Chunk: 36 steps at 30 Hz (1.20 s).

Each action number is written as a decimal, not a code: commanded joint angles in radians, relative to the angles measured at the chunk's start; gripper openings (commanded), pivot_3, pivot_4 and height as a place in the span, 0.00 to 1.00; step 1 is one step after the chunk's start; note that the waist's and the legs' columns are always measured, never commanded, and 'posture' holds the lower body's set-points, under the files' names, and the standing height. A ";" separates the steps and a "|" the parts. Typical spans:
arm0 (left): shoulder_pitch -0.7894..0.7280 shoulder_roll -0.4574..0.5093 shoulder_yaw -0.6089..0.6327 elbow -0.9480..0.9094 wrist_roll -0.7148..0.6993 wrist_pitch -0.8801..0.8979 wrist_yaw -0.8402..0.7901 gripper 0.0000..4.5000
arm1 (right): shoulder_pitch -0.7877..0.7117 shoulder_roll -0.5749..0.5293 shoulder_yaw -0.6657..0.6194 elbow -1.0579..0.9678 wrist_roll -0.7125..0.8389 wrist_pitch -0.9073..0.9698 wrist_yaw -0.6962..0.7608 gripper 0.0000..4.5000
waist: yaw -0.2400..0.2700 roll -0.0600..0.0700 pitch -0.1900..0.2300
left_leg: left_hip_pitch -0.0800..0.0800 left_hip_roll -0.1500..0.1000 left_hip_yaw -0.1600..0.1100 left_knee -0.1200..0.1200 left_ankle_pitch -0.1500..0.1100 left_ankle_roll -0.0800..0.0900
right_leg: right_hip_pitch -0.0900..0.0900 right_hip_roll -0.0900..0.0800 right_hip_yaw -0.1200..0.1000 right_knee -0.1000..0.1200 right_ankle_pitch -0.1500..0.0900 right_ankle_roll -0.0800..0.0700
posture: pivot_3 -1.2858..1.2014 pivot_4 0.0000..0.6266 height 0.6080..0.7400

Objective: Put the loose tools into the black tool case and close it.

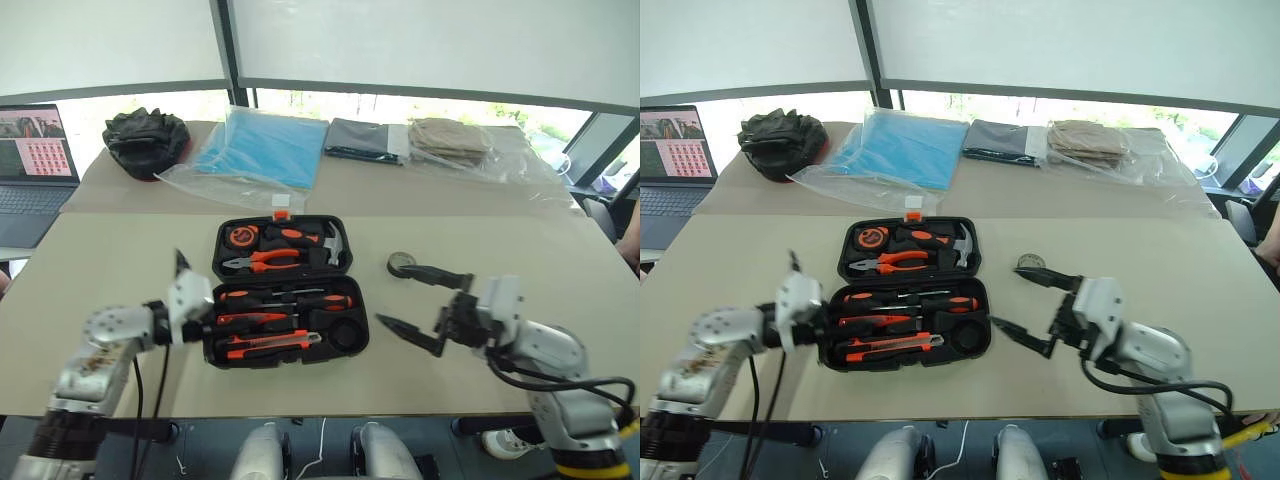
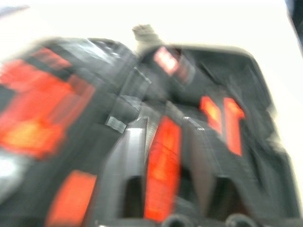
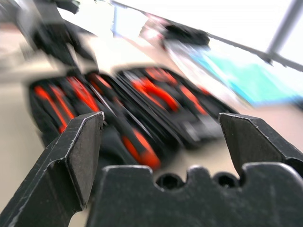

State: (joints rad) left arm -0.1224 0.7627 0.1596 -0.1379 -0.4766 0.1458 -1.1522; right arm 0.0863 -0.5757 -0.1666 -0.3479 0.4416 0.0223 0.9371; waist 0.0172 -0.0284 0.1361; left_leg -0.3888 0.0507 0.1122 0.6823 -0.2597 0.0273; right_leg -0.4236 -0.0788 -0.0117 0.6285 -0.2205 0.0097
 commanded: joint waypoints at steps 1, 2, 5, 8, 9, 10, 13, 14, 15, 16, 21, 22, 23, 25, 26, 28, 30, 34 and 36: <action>0.010 -0.008 0.118 0.007 -0.133 -0.049 -0.091 0.66 | 0.093 0.019 -0.093 0.012 -0.014 -0.083 -0.038 1.00 | -0.005 0.001 0.000 | 0.000 0.000 0.000 -0.001 0.000 0.000 | 0.000 0.000 0.000 0.000 0.000 0.001 | 0.52 0.24 1.00; 0.015 0.001 0.141 0.027 -0.155 -0.028 -0.104 0.76 | 0.124 0.027 -0.107 0.020 -0.024 -0.098 -0.050 1.00 | -0.007 0.001 0.000 | 0.000 0.000 0.000 -0.002 0.000 0.001 | 0.000 0.000 0.000 0.000 -0.001 0.001 | 0.52 0.24 1.00; 0.012 0.006 0.200 0.100 -0.202 0.046 -0.074 0.97 | 0.185 0.049 -0.137 0.040 -0.044 -0.125 -0.086 1.00 | -0.013 0.001 0.000 | 0.001 0.000 0.001 -0.002 -0.001 0.000 | 0.000 0.001 0.000 0.000 -0.002 0.000 | 0.52 0.24 1.00; 0.011 -0.014 0.234 0.182 -0.202 0.035 -0.059 0.99 | 0.178 0.058 -0.135 0.059 -0.049 -0.122 -0.115 1.00 | -0.018 0.001 0.000 | 0.002 0.000 0.000 -0.002 0.000 0.000 | 0.000 0.002 0.000 0.001 -0.004 0.004 | 0.52 0.24 1.00; 0.018 -0.016 0.231 0.187 -0.195 0.024 -0.068 0.99 | 0.163 0.051 -0.124 0.067 -0.055 -0.118 -0.114 1.00 | -0.019 0.001 0.000 | 0.003 0.000 0.000 -0.002 0.000 -0.001 | 0.000 0.002 0.000 0.001 -0.005 0.005 | 0.52 0.24 1.00; 0.029 -0.016 0.224 0.175 -0.199 0.028 -0.086 0.99 | 0.130 0.043 -0.115 0.076 -0.056 -0.098 -0.121 1.00 | -0.020 0.000 0.000 | 0.003 0.001 0.001 -0.002 0.000 -0.001 | 0.000 0.001 0.001 0.001 -0.005 0.005 | 0.52 0.24 1.00; 0.052 -0.008 0.202 0.142 -0.204 0.025 -0.136 0.99 | -0.004 -0.007 -0.078 0.100 -0.077 0.024 -0.158 1.00 | -0.028 0.000 0.001 | 0.003 0.001 0.001 -0.001 0.000 -0.001 | 0.000 0.000 0.003 0.001 -0.005 0.003 | 0.52 0.24 1.00; 0.057 -0.005 0.194 0.142 -0.186 -0.011 -0.164 0.99 | -0.081 -0.045 -0.038 0.118 -0.097 0.090 -0.145 1.00 | -0.030 0.000 0.001 | 0.003 0.001 0.001 -0.001 0.000 -0.001 | 0.000 0.000 0.003 0.001 -0.005 0.002 | 0.52 0.24 1.00; 0.064 0.003 0.184 0.142 -0.168 -0.030 -0.184 0.99 | -0.166 -0.084 0.012 0.143 -0.118 0.147 -0.114 1.00 | -0.032 0.000 0.001 | 0.003 0.001 0.001 -0.001 0.000 -0.001 | 0.000 0.000 0.003 0.001 -0.005 0.000 | 0.52 0.24 1.00; 0.068 0.007 0.177 0.143 -0.155 -0.042 -0.196 0.99 | -0.223 -0.111 0.048 0.161 -0.130 0.183 -0.091 1.00 | -0.034 0.000 0.002 | 0.003 0.000 0.002 -0.001 0.000 -0.001 | 0.000 0.000 0.004 0.001 -0.004 -0.003 | 0.52 0.24 1.00; 0.070 -0.004 0.142 0.137 -0.123 -0.099 -0.235 0.99 | -0.530 -0.182 0.258 0.330 -0.214 0.338 0.050 1.00 | -0.028 0.000 0.002 | 0.001 0.000 0.002 -0.004 0.000 -0.001 | -0.003 0.002 0.002 0.001 -0.002 -0.007 | 0.52 0.24 1.00; 0.071 -0.008 0.135 0.130 -0.121 -0.105 -0.237 0.99 | -0.587 -0.190 0.306 0.377 -0.243 0.355 0.089 1.00 | -0.027 0.000 0.002 | 0.000 0.000 0.001 -0.004 0.000 -0.001 | -0.004 0.002 0.000 0.001 -0.001 -0.005 | 0.52 0.24 1.00; 0.072 -0.013 0.129 0.123 -0.119 -0.109 -0.236 0.99 | -0.631 -0.196 0.341 0.417 -0.262 0.380 0.117 1.00 | -0.026 0.000 0.002 | 0.000 0.000 0.001 -0.004 0.000 -0.001 | -0.005 0.002 0.000 0.001 -0.001 -0.005 | 0.52 0.24 1.00; 0.076 -0.022 0.121 0.110 -0.117 -0.117 -0.235 0.99 | -0.703 -0.196 0.400 0.502 -0.297 0.386 0.175 1.00 | -0.023 0.000 0.002 | -0.005 0.000 0.001 -0.004 0.000 0.000 | -0.009 0.002 -0.001 0.001 -0.001 -0.005 | 0.52 0.24 1.00; 0.078 -0.025 0.119 0.106 -0.118 -0.119 -0.234 0.99 | -0.730 -0.192 0.420 0.540 -0.315 0.384 0.188 1.00 | -0.022 0.000 0.002 | -0.008 -0.001 0.001 -0.004 -0.001 0.000 | -0.011 0.002 -0.001 0.001 -0.001 -0.004 | 0.52 0.24 1.00; 0.088 -0.031 0.117 0.094 -0.120 -0.122 -0.229 0.99 | -0.778 -0.178 0.458 0.613 -0.353 0.351 0.211 1.00 | -0.021 0.000 0.002 | -0.015 -0.001 0.001 -0.002 -0.001 0.000 | -0.017 0.001 -0.001 0.001 0.000 -0.002 | 0.52 0.24 1.00; 0.110 -0.034 0.120 0.074 -0.132 -0.117 -0.230 1.00 | -0.819 -0.154 0.488 0.679 -0.387 0.334 0.219 0.88 | -0.023 0.000 0.002 | -0.016 -0.001 0.002 -0.001 -0.001 0.001 | -0.017 0.001 0.000 0.000 0.001 -0.001 | 0.52 0.24 1.00; 0.158 -0.037 0.130 0.031 -0.154 -0.106 -0.233 1.00 | -0.856 -0.131 0.519 0.755 -0.434 0.302 0.241 0.63 | -0.030 0.000 0.002 | -0.016 -0.001 0.002 -0.001 -0.001 0.001 | -0.017 0.001 0.000 -0.001 0.001 -0.001 | 0.52 0.24 1.00; 0.177 -0.040 0.131 0.019 -0.152 -0.115 -0.235 1.00 | -0.873 -0.112 0.516 0.796 -0.452 0.270 0.228 0.47 | -0.030 0.000 0.002 | -0.016 -0.001 0.002 -0.001 -0.001 0.001 | -0.017 0.001 0.000 -0.001 0.001 -0.001 | 0.52 0.24 1.00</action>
State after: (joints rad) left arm 0.0482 0.7242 0.2671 -0.0822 -0.6083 0.0430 -1.3859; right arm -0.7641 -0.6963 0.3490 0.4267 0.0071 0.3315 1.1661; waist -0.0129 -0.0283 0.1379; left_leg -0.4044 0.0497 0.1142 0.6811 -0.2609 0.0285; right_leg -0.4403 -0.0775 -0.0121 0.6280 -0.2192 0.0090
